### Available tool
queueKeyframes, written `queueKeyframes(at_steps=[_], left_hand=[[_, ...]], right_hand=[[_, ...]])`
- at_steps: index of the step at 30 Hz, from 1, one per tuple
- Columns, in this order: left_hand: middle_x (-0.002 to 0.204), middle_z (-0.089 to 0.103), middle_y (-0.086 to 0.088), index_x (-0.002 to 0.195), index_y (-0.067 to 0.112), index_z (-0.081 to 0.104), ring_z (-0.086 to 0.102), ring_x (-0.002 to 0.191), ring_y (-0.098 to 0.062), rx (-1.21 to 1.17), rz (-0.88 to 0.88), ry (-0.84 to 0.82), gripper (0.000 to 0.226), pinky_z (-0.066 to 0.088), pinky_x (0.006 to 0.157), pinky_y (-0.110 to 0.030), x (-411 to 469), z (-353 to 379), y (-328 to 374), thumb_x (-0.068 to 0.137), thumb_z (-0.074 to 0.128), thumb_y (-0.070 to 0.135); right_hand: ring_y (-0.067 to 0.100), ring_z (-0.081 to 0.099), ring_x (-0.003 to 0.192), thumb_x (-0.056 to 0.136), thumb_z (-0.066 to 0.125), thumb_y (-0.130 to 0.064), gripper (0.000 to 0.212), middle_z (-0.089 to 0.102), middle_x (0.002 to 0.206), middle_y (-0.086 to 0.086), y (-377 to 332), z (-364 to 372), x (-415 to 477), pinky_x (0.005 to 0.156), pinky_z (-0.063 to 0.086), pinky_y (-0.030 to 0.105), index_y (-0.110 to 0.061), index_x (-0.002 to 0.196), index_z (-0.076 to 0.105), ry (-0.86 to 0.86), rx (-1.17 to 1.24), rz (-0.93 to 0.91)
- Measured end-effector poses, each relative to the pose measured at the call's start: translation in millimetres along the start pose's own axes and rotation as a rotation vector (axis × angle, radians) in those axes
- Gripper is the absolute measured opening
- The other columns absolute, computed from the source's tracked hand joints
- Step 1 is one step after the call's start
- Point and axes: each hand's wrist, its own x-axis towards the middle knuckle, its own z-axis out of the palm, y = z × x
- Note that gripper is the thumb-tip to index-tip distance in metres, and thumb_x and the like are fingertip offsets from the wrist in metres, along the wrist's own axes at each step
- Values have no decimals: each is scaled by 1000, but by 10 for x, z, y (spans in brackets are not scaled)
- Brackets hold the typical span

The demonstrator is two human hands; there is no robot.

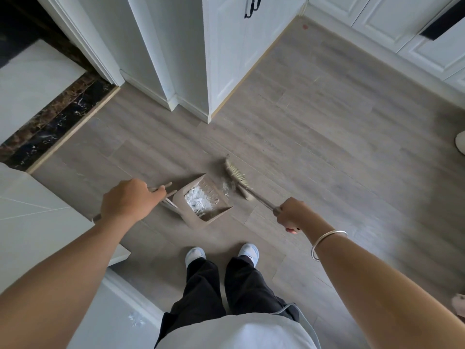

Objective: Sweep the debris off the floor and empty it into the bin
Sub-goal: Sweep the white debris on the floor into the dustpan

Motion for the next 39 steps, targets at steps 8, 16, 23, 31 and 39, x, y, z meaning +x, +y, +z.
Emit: queueKeyframes(at_steps=[8, 16, 23, 31, 39], left_hand=[[65, 55, -6, 63, 11, 57, 57, 69, -31, -13, 17, -37, 52, 41, 61, -31, -54, -4, -39, 87, 53, 56], [66, 59, -7, 63, 9, 57, 60, 69, -32, -36, 11, -22, 53, 40, 59, -31, -152, -18, -239, 87, 53, 56], [63, 55, -6, 59, 11, 54, 57, 69, -32, -18, -19, -18, 52, 40, 60, -32, -228, -60, -548, 87, 55, 55], [64, 53, -6, 59, 12, 53, 54, 70, -32, -35, -45, -31, 52, 38, 61, -32, -274, 51, -617, 87, 53, 56], [62, 56, -5, 60, 10, 55, 55, 64, -29, -62, -41, -44, 53, 37, 57, -30, -212, 11, -613, 88, 54, 55]], right_hand=[[12, 43, 45, 91, 58, -2, 31, 55, 66, 10, -154, -453, -205, 36, 35, 18, 0, 121, 64, -159, 323, -15], [15, 45, 49, 91, 60, -8, 26, 57, 70, 12, -428, -565, -314, 42, 38, 21, -1, 114, 68, 18, 241, -92], [26, 65, 66, 93, 51, -21, 26, 64, 66, 7, -406, -216, -149, 72, 57, 33, -4, 98, 70, 214, 11, -128], [27, 68, 69, 94, 45, -17, 29, 58, 55, 4, -574, 273, -223, 66, 54, 28, -1, 94, 69, 46, -40, -108], [13, 42, 46, 93, 60, -13, 27, 55, 67, 9, -755, -67, -326, 40, 34, 20, -4, 118, 66, -109, 216, -102]])
